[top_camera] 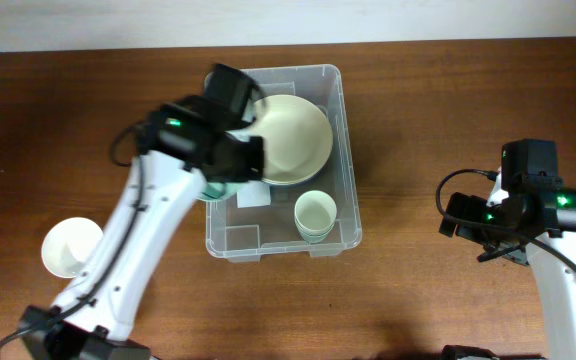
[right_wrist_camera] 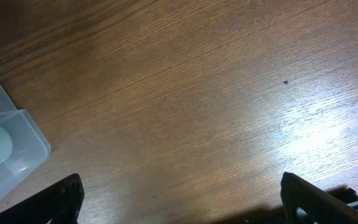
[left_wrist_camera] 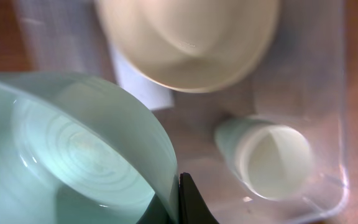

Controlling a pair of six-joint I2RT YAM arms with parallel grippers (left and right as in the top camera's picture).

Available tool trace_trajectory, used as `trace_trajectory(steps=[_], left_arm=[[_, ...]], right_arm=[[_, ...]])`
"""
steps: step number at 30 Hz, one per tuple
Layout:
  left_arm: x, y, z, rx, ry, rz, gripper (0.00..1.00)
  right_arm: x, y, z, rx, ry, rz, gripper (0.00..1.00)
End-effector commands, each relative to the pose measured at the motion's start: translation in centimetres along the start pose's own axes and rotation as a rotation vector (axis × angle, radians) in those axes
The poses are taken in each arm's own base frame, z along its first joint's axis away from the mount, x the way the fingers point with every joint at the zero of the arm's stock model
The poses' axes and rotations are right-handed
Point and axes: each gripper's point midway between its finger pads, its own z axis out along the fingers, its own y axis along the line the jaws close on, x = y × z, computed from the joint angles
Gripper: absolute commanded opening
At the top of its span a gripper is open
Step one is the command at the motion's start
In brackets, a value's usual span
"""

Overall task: Pack container
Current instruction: 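Carry the mint-green bowl into the container's lower left and release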

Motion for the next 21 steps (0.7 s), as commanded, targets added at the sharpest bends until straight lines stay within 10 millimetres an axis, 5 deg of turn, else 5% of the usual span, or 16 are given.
trace_trajectory(steps=[1,9,18,21], left_arm=[[1.4,-1.8,1.4,-0.038,0.042,-0.055,0.01],[4.9,-2.8,5.3,-0.068,0.187,-0.081,0.01],[7.8,-1.8,10.2,-0.124,0.295,-0.074,0.01],[8.0,-1.7,10.6,-0.129,0.304,-0.073,0.16]], right_arm=[[-0.3,0.1,-0.2,0.007,-0.012,-0.02,0.97],[-0.3,0.1,-0.2,0.004,-0.012,-0.02,0.97],[-0.3,0.1,-0.2,0.004,-0.011,-0.02,0.97],[-0.3,0.1,-0.2,0.004,-0.011,-0.023,0.97]])
